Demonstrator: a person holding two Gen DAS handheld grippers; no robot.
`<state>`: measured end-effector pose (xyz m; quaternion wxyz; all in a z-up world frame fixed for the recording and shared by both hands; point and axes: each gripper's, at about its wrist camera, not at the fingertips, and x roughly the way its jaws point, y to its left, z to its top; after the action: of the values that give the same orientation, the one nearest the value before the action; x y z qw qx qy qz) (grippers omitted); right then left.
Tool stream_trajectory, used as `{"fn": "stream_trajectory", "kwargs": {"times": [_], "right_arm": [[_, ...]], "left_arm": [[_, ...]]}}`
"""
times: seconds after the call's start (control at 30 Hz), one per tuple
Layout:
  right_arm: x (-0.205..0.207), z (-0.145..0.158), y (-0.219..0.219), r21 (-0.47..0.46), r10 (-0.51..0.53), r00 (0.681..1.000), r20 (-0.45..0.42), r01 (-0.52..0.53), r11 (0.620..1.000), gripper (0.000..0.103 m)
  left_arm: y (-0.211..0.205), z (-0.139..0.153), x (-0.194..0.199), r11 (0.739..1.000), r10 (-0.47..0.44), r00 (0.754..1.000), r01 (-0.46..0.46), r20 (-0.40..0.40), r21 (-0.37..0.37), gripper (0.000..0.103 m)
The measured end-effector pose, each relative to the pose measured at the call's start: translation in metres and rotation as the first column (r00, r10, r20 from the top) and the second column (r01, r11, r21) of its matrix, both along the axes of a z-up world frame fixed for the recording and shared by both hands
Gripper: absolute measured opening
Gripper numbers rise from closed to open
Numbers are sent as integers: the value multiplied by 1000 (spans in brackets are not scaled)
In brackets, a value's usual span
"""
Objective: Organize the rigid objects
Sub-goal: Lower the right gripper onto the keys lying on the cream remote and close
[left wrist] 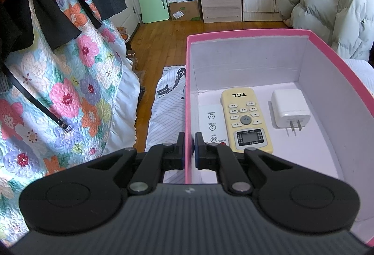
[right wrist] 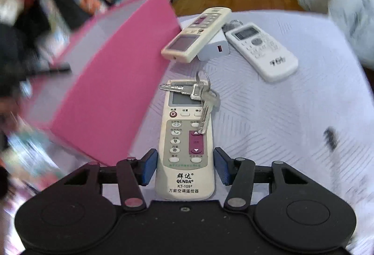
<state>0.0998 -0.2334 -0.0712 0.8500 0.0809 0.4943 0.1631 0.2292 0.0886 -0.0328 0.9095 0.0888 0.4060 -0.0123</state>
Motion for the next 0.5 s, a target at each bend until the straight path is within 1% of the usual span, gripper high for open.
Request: {"fn": "stream_trajectory", "kwargs": {"times": [0.03, 0.07, 0.1, 0.13, 0.27, 0.3, 0.37, 0.4, 0.43, 0.47, 0.5], "right_arm": [[-1, 1, 7, -52, 24, 1000, 16, -23, 998, 59], [2, 2, 10, -73, 41, 999, 27, -39, 997, 64], [3, 4, 13, -73, 49, 998, 36, -46, 996, 67], [6, 7, 13, -62, 39, 998, 50, -36, 997, 73], [21, 18, 10, -82, 4, 990, 137, 7, 997, 75], [29, 17, 10, -88, -8, 989, 145, 21, 996, 75], [44, 11, 8, -66, -36, 987, 156, 47, 997, 74], [51, 7, 7, -36, -51, 986, 156, 57, 998, 72], [59, 3, 5, -10, -60, 987, 150, 62, 998, 57], [65, -2, 5, 2, -62, 988, 139, 63, 998, 32], [69, -6, 7, -8, -64, 989, 137, 65, 998, 29]], "left_arm": [[0, 0, 0, 1000, 0, 1000, 0, 0, 0, 6], [0, 0, 0, 1000, 0, 1000, 0, 0, 0, 6], [0, 0, 0, 1000, 0, 1000, 0, 0, -1, 6], [0, 0, 0, 1000, 1, 1000, -1, 0, -4, 6], [1, 0, -1, 1000, -1, 1000, 1, 0, 0, 6], [0, 0, -1, 1000, 0, 1000, 0, 0, 0, 6], [0, 0, -1, 1000, 0, 1000, 0, 0, 0, 6], [0, 0, -1, 1000, 0, 1000, 0, 0, 0, 6], [1, 0, -1, 1000, 0, 1000, 0, 0, -1, 6], [0, 0, -1, 1000, 0, 1000, 0, 0, 0, 6], [1, 0, -1, 1000, -1, 1000, 1, 1, 0, 6]]}}
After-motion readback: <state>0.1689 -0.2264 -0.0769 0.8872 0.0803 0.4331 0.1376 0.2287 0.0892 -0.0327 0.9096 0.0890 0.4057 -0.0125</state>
